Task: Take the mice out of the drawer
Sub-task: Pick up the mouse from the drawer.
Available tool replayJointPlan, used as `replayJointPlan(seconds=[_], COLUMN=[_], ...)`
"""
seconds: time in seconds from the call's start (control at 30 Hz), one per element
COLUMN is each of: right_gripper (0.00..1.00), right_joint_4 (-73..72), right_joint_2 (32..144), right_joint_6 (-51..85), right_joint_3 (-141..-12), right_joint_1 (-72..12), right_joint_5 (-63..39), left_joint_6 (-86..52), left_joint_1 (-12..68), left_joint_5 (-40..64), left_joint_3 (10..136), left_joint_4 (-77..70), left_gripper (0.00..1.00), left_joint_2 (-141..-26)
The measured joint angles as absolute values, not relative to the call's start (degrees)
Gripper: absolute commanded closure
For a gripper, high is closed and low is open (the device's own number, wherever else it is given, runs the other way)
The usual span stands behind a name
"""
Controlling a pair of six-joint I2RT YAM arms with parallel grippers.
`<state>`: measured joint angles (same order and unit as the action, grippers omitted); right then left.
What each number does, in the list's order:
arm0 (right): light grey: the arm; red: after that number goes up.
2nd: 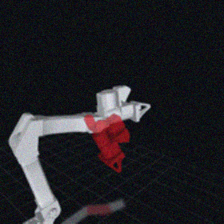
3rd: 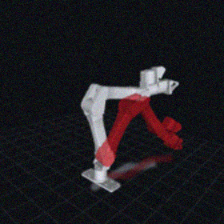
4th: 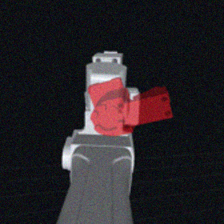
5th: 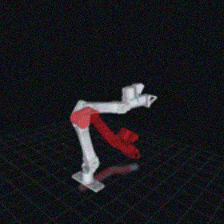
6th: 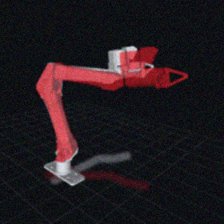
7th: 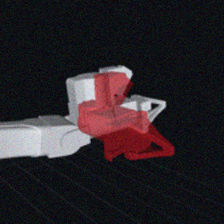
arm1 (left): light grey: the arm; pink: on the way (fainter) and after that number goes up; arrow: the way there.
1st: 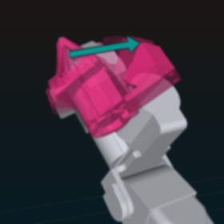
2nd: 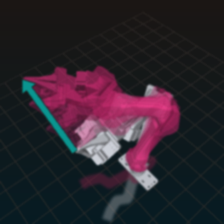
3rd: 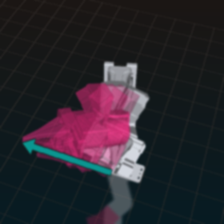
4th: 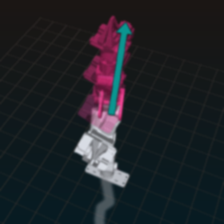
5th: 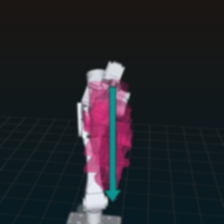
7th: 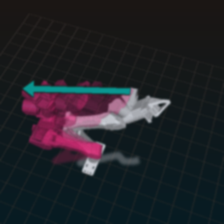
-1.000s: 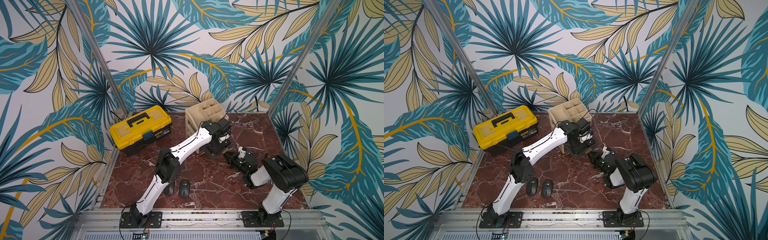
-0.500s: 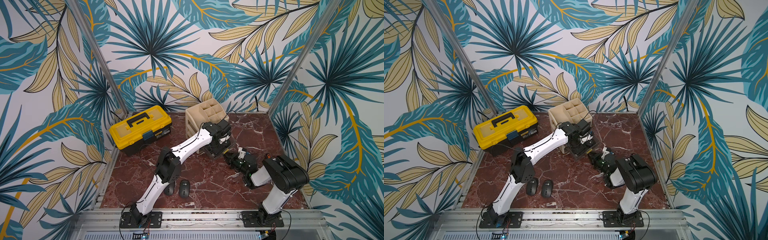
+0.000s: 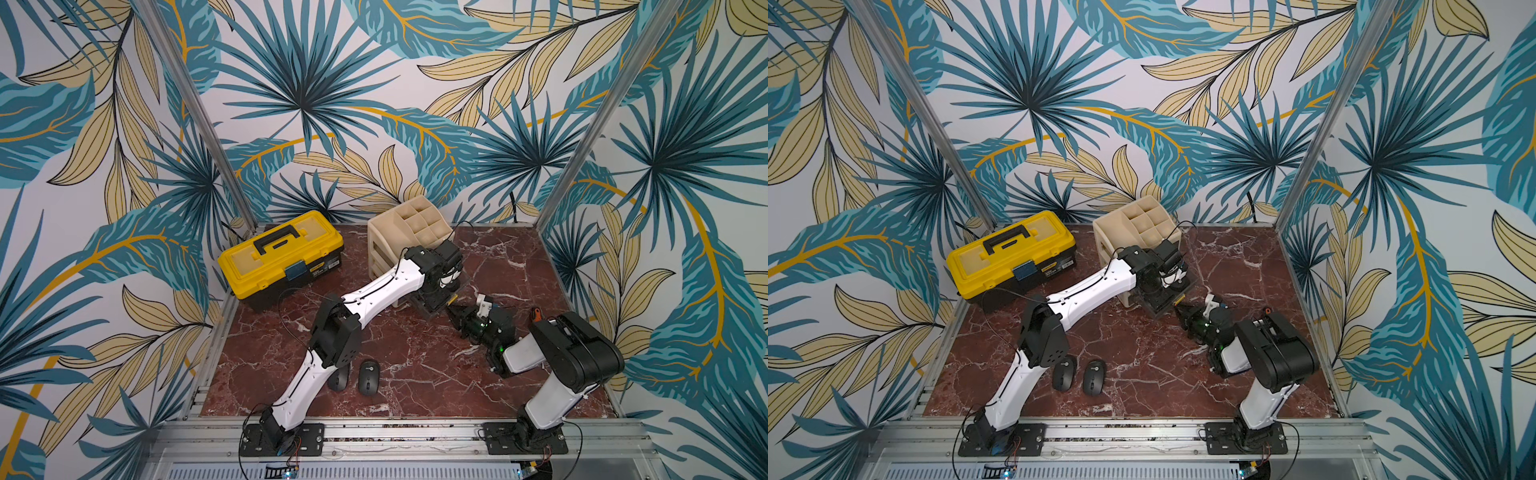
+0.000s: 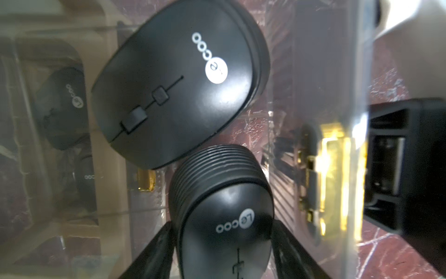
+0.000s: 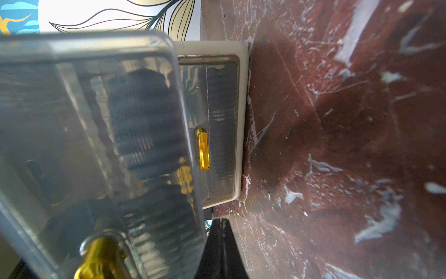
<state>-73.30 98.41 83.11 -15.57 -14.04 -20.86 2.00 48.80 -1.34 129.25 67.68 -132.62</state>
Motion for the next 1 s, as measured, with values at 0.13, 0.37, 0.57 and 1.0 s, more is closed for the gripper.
replayJointPlan(seconds=[0.13, 0.37, 0.57, 1.0], right_gripper=[1.00, 1.00, 1.00, 1.00], right_joint_4=[-73.58, -73.36, -73.49, -74.13], right_joint_2=[98.17, 98.15, 98.15, 98.15], right_joint_6=[83.11, 83.11, 83.11, 83.11], right_joint_3=[-15.62, -15.64, -15.64, -15.64], right_joint_1=[-14.02, -14.02, -14.02, -14.02], right_joint_5=[-21.10, -21.32, -21.45, -21.65], left_joint_6=[2.39, 1.93, 1.98, 2.28], left_joint_1=[48.56, 48.34, 48.29, 48.56], left_joint_5=[-2.83, -4.05, -3.97, -2.63], left_joint_3=[129.23, 129.23, 129.23, 129.84], left_joint_4=[68.03, 68.99, 68.86, 69.89], left_gripper=[0.23, 0.12, 0.25, 0.36], left_joint_2=[-132.64, -132.66, -132.66, -132.68])
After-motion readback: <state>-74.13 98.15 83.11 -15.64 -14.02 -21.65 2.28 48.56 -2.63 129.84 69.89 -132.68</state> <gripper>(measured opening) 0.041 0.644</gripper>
